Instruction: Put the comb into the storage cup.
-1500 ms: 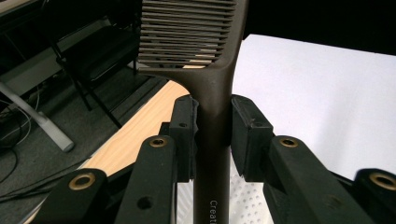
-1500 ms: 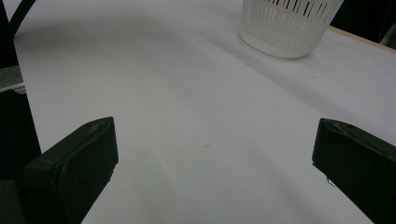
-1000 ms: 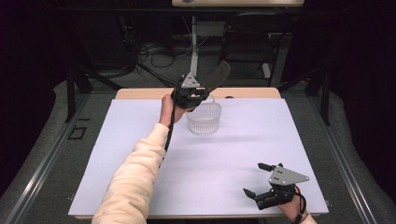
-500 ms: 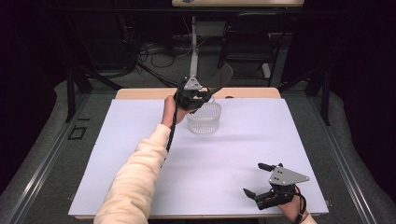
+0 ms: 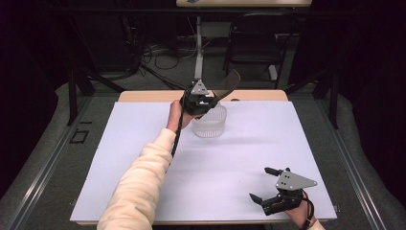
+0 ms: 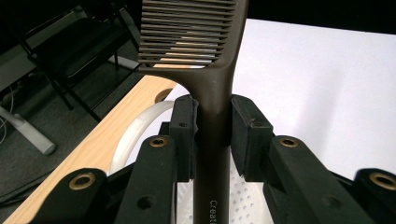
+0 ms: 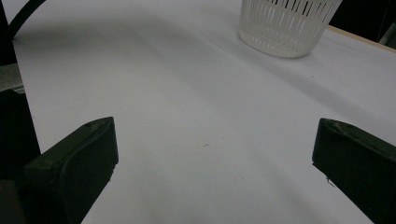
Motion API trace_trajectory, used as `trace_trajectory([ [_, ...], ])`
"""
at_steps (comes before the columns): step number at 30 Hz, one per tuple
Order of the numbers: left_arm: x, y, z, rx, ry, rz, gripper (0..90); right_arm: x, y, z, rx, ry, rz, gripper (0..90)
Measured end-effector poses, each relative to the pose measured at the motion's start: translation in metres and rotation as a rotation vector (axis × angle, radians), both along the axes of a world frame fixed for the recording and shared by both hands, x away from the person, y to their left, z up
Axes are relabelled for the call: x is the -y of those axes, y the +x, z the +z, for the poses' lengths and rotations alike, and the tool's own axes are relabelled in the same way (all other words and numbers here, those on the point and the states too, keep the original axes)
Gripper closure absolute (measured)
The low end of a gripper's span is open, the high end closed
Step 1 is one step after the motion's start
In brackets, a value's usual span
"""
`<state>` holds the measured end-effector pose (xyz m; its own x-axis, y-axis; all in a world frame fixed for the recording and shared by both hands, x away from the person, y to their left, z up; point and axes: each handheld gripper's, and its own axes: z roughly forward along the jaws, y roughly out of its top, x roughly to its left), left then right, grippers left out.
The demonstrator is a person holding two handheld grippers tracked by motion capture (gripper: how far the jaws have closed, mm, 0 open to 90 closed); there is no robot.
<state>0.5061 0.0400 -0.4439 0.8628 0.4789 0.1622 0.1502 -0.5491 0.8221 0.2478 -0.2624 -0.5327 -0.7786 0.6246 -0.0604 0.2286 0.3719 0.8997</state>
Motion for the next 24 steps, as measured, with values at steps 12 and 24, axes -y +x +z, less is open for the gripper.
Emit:
trace_trajectory([
  [12, 0.002, 0.001, -0.008, -0.006, 0.024, -0.013, 72.2, 0.0, 0.0, 0.0, -0.003, 0.001, -0.004, 0.0],
  [24, 0.003, 0.001, -0.012, -0.013, 0.041, -0.023, 72.2, 0.001, 0.0, 0.0, -0.003, 0.0, -0.006, 0.0],
])
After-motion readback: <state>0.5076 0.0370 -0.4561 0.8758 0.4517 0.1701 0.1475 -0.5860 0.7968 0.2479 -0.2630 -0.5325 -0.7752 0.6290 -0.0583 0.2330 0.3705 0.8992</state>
